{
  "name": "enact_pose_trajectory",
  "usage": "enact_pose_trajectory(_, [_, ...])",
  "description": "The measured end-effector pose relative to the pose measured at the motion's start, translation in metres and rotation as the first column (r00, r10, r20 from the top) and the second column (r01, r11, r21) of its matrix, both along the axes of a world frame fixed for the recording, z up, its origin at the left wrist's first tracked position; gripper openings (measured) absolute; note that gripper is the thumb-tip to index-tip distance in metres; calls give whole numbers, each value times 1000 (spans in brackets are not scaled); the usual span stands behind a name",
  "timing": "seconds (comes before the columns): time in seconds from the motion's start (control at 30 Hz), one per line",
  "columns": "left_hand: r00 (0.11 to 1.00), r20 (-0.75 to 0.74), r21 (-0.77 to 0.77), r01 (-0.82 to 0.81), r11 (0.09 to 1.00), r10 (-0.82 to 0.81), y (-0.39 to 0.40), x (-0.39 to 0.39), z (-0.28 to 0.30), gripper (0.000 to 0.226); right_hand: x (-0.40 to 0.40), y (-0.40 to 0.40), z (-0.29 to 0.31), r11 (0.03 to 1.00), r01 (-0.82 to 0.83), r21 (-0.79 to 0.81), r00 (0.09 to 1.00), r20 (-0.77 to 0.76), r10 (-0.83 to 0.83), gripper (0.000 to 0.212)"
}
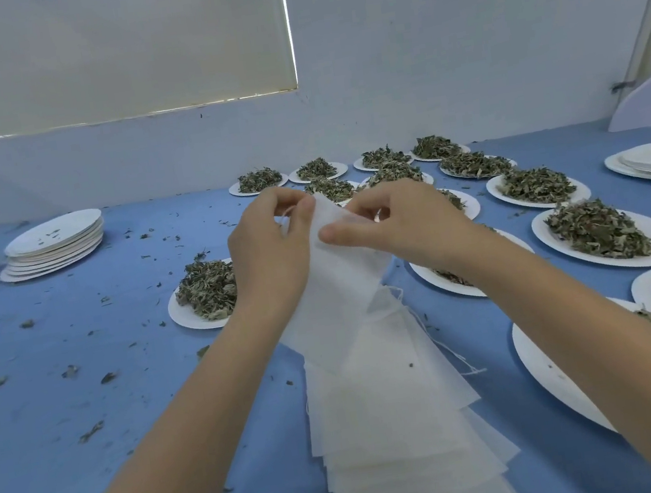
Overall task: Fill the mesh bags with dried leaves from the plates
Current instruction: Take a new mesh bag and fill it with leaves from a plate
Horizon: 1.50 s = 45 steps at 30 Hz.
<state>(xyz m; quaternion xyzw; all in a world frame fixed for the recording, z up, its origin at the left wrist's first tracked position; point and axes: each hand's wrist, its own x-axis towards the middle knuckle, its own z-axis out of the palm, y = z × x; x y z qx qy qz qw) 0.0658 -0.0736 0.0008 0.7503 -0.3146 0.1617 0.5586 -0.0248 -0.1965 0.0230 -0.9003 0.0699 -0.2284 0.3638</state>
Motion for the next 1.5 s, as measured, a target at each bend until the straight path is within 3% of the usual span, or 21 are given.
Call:
enact_pose_trajectory(0.13, [995,96,12,41,999,-42,5,-3,2,4,5,4,0,998,-27,61,999,-44,29,51])
enact_pose_trajectory(0.23, [977,214,5,21,1000,-21,10,-3,3,4,6,6,3,993,-43,111,999,-23,46,26])
enact_pose_trajectory(0.3, [968,251,-1,6,1000,-5,12,-3,5,4,7,8,6,989,-53,136,998,-21,56,29])
enact_pose_trajectory(0.5, [966,256,-36,28,999,-18,13,-4,5,11,8,14,12,967,-97,237,994,-34,108,22])
enact_pose_trajectory(0.67, [966,258,-53,16,998,-1,13,-2,3,4,7,22,11,925,-185,331,979,-17,202,31])
enact_pose_trajectory(0.8, [966,258,-62,50,997,-33,15,-4,2,12,15,23,7,919,-173,355,962,-139,235,34])
enact_pose_trajectory(0.87, [964,260,-59,67,996,-50,17,-4,3,14,16,25,5,897,-200,395,954,-130,270,20])
enact_pose_trajectory(1.0, [959,276,14,61,998,-62,24,-7,5,8,22,27,-2,823,-196,533,956,-84,282,31])
enact_pose_trajectory(1.1, [924,371,216,11,976,-93,37,-7,8,25,29,29,-2,689,-216,691,949,-18,315,30])
enact_pose_trajectory(1.2, [846,482,476,-34,879,-229,55,-2,9,67,41,31,1,413,-306,858,905,127,406,36])
enact_pose_trajectory(1.3, [790,588,585,-268,766,-173,64,11,5,85,58,46,5,156,-390,908,781,236,577,45])
enact_pose_trajectory(1.33, [776,619,577,-344,741,-122,65,16,3,81,65,54,5,115,-402,908,742,250,621,43])
enact_pose_trajectory(1.43, [632,772,398,-558,728,63,73,38,1,39,89,76,8,67,-399,914,661,236,713,43])
enact_pose_trajectory(1.5, [594,796,360,-621,696,119,86,52,2,38,107,87,8,43,-363,931,631,211,746,53])
